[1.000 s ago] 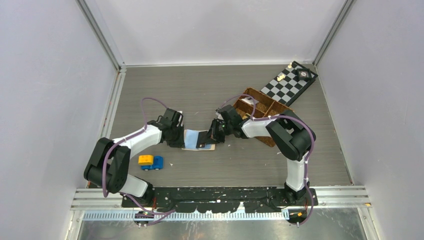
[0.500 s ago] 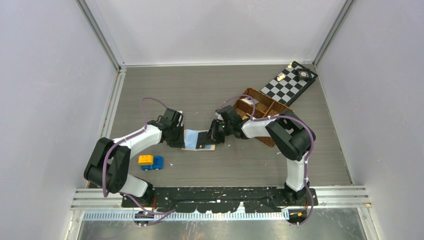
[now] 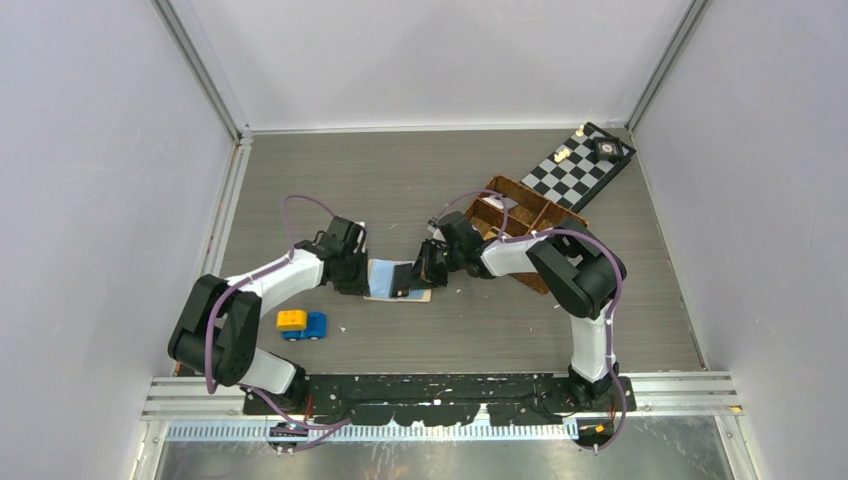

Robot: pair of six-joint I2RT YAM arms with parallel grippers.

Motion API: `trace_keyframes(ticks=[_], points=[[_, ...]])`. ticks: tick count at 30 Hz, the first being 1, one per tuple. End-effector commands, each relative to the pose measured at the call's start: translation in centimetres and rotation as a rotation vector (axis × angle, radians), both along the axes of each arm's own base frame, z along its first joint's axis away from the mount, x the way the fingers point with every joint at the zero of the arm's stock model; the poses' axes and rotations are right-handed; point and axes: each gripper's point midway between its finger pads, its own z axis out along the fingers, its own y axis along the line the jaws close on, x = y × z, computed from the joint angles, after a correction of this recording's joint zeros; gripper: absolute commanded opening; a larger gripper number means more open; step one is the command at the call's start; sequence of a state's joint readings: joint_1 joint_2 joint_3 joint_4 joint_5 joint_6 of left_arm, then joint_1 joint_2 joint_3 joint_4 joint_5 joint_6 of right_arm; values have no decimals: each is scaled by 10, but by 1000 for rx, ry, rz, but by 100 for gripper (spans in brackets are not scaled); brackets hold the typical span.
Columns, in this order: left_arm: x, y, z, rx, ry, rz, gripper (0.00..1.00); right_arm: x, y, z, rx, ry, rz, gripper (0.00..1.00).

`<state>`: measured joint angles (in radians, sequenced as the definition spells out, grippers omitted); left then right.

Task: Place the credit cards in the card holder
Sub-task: Insert the credit card into the card holder.

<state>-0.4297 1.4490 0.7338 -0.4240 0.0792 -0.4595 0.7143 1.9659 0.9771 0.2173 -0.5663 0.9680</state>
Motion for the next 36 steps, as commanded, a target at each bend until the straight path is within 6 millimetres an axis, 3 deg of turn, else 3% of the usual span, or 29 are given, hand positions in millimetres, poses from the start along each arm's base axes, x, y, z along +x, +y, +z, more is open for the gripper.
trace_keyframes(ticks=[1, 9, 17, 24, 31, 36], points=[[6, -4, -5, -3, -9, -20, 16, -3, -3, -24, -70, 21, -6, 0], [5, -7, -5, -17, -9, -35, 17, 1, 1, -30, -80, 45, -10, 2], [5, -10, 0, -39, -20, -51, 22, 5, 0, -28, -101, 39, -20, 27], [6, -13, 19, -62, -52, -59, 33, 4, -13, -16, -173, 7, -26, 46], [10, -16, 54, -98, -127, -65, 46, 4, -34, -2, -297, -40, -24, 51], [19, -19, 61, -106, -161, -65, 51, 7, -44, 11, -372, -103, -11, 52]])
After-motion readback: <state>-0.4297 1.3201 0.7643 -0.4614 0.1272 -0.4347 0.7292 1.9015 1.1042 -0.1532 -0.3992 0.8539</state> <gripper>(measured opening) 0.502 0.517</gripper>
